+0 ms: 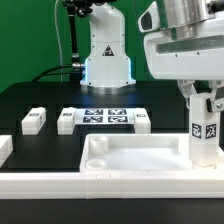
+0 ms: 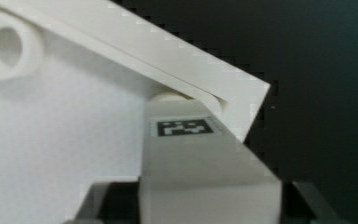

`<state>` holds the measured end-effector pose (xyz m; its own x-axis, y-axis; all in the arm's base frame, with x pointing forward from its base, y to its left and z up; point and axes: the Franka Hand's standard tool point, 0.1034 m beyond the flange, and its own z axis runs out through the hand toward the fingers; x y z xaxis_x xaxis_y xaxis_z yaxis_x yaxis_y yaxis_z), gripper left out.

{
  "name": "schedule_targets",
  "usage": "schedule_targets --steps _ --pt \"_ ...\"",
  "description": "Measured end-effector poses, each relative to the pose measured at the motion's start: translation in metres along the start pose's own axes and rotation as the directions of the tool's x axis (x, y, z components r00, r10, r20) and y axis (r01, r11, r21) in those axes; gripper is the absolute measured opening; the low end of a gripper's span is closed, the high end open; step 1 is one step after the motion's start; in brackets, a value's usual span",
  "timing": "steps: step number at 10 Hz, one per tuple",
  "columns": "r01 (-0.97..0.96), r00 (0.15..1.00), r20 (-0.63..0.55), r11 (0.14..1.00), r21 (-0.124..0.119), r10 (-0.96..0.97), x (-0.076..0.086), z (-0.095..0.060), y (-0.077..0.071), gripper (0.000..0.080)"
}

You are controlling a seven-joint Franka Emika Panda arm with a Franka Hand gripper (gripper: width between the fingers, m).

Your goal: Assemble desk

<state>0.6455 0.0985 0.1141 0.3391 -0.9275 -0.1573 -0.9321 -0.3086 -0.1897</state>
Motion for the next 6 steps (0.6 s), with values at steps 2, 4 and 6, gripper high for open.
schedule_targets --steps 2,4,6 --pt "-0.058 0.998 0.012 0.998 0.005 0.058 -0.0025 0.0007 0.0006 0.03" --pt "-0.01 1.0 0.011 1.0 0.005 0.009 -0.0027 0.0011 0.0007 0.0542" --pt "0.388 0.922 0.003 0.922 -0.01 -0.388 -0.0054 0.0029 -0.0041 0.0622"
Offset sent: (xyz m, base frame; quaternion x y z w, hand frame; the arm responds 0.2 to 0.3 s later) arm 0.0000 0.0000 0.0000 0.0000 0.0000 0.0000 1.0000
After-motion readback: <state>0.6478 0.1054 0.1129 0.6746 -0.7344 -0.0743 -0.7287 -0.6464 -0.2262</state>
